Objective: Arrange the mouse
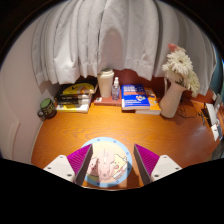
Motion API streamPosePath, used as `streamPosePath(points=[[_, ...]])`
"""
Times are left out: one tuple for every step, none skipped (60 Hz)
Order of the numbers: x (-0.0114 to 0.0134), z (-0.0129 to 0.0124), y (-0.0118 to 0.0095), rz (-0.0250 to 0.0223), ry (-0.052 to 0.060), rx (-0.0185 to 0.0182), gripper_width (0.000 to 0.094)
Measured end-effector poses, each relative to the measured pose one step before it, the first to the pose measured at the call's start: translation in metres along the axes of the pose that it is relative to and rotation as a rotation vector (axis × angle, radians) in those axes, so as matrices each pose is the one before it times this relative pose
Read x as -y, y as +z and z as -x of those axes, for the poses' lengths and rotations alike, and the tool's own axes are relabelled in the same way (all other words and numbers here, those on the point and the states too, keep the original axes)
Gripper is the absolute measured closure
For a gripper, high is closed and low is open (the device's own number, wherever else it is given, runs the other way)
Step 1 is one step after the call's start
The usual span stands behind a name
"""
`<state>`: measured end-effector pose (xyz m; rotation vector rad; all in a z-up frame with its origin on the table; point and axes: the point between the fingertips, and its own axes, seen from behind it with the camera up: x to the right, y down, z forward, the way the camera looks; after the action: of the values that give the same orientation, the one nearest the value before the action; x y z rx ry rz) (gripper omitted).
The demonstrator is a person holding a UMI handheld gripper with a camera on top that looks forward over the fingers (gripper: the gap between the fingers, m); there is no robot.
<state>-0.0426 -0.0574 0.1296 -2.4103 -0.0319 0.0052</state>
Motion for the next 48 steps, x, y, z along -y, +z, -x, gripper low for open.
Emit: streamPosePath(points=[[0.00589,-0.00237,-0.00745,-0.01491,0.0037,-0.00586,0.0109],[0.00583,-0.00227,-0.00723,-0.01522,0.0049,-0.00496,0.0110],[0.00596,-0.00214,-0.00713,-0.01606,0.0051,-0.00400,0.0110],[0.00594,-0.00123,-0.00617,-0.01719,0.0061,-0.00279,0.0111],[0.00587,-0.00226,-0.00739,-0.01648,0.0034,-0.00042,0.0111],[0.00572,-0.00156,-0.00654,-0.01738,0.0040,-0.00146,0.0112],[0.00484,-0.00129,-0.00610,-0.01661,0.0041,-0.00089,0.0112],[0.00442,-0.00130,-0.00582,-0.01533,0.0044,0.00015,0.0113],[0.00368,-0.00111,-0.00527,-0.01303,0.0043,0.00044,0.0114],[0.00321,-0.00107,-0.00490,-0.01075,0.0038,0.00089,0.0114],[0.00271,-0.00109,-0.00463,-0.01006,0.0030,0.00068,0.0115],[0.00276,-0.00111,-0.00440,-0.01008,0.0021,0.00054,0.0113],[0.00250,-0.00123,-0.00413,-0.00993,0.0013,-0.00009,0.0116],[0.00193,-0.00145,-0.00362,-0.00828,0.0017,-0.00124,0.0115],[0.00061,0.00041,-0.00252,-0.00941,0.0051,-0.00679,0.0116],[0.00148,-0.00251,-0.00392,-0.00013,0.0029,0.00083,0.0116],[0.00010,-0.00144,-0.00298,-0.00265,0.0025,-0.00157,0.0116],[-0.00012,-0.00121,-0.00287,-0.00291,0.0012,-0.00088,0.0116],[0.00003,-0.00133,-0.00268,-0.00279,0.0004,-0.00142,0.0117],[-0.00036,-0.00120,-0.00248,-0.00287,0.0013,-0.00154,0.0120],[-0.00052,-0.00110,-0.00230,-0.00223,0.0025,-0.00109,0.0120],[-0.00116,-0.00046,-0.00220,-0.00072,0.0026,-0.00008,0.0121],[-0.00168,-0.00036,-0.00208,0.00074,0.0013,0.00073,0.0123],[-0.00174,-0.00028,-0.00182,0.00147,-0.0009,0.00063,0.0126],[-0.00175,-0.00065,-0.00159,0.00116,-0.0013,-0.00008,0.0125],[-0.00325,-0.00004,-0.00082,-0.00231,0.0006,-0.00538,0.0124],[-0.00107,-0.00141,-0.00169,0.00250,-0.0012,-0.00317,0.0125],[-0.00177,-0.00126,-0.00103,0.00441,-0.0033,-0.00344,0.0126],[-0.00220,-0.00076,-0.00088,0.00616,-0.0048,-0.00369,0.0129],[-0.00234,-0.00080,-0.00098,0.00537,-0.0053,-0.00263,0.0126],[-0.00220,-0.00046,-0.00095,0.00495,-0.0040,-0.00129,0.0128],[-0.00203,-0.00013,-0.00093,0.00362,-0.0028,-0.00033,0.0127],[-0.00191,0.00011,-0.00072,0.00321,-0.0019,0.00047,0.0127],[-0.00341,0.00046,0.00088,-0.00254,0.0006,0.00039,0.0127],[-0.00147,-0.00038,-0.00190,0.00431,0.0001,0.00095,0.0127],[-0.00124,0.00033,-0.00075,0.00092,0.0027,-0.00032,0.0126],[-0.00096,0.00011,-0.00086,0.00015,0.0025,0.00090,0.0125],[-0.00115,0.00017,-0.00048,0.00088,0.0020,0.00110,0.0127],[-0.00130,0.00022,-0.00051,0.00279,0.0010,0.00071,0.0125],[-0.00145,-0.00016,-0.00068,0.00360,0.0009,-0.00007,0.0127],[-0.00152,-0.00057,-0.00062,0.00302,0.0003,-0.00119,0.0125],[-0.00153,-0.00076,-0.00051,0.00242,0.0005,-0.00213,0.0122],[-0.00125,-0.00097,-0.00071,0.00239,0.0004,-0.00144,0.0121],[-0.00112,-0.00069,-0.00077,0.00184,0.0003,-0.00087,0.0121],[-0.00132,-0.00050,-0.00078,0.00192,-0.0008,-0.00038,0.0121],[-0.00177,-0.00067,-0.00008,0.00111,-0.0020,-0.00129,0.0122],[-0.00126,-0.00101,-0.00058,0.00164,-0.0011,-0.00129,0.0122],[-0.00075,-0.00074,0.00043,0.00199,-0.0002,-0.00146,0.0119]])
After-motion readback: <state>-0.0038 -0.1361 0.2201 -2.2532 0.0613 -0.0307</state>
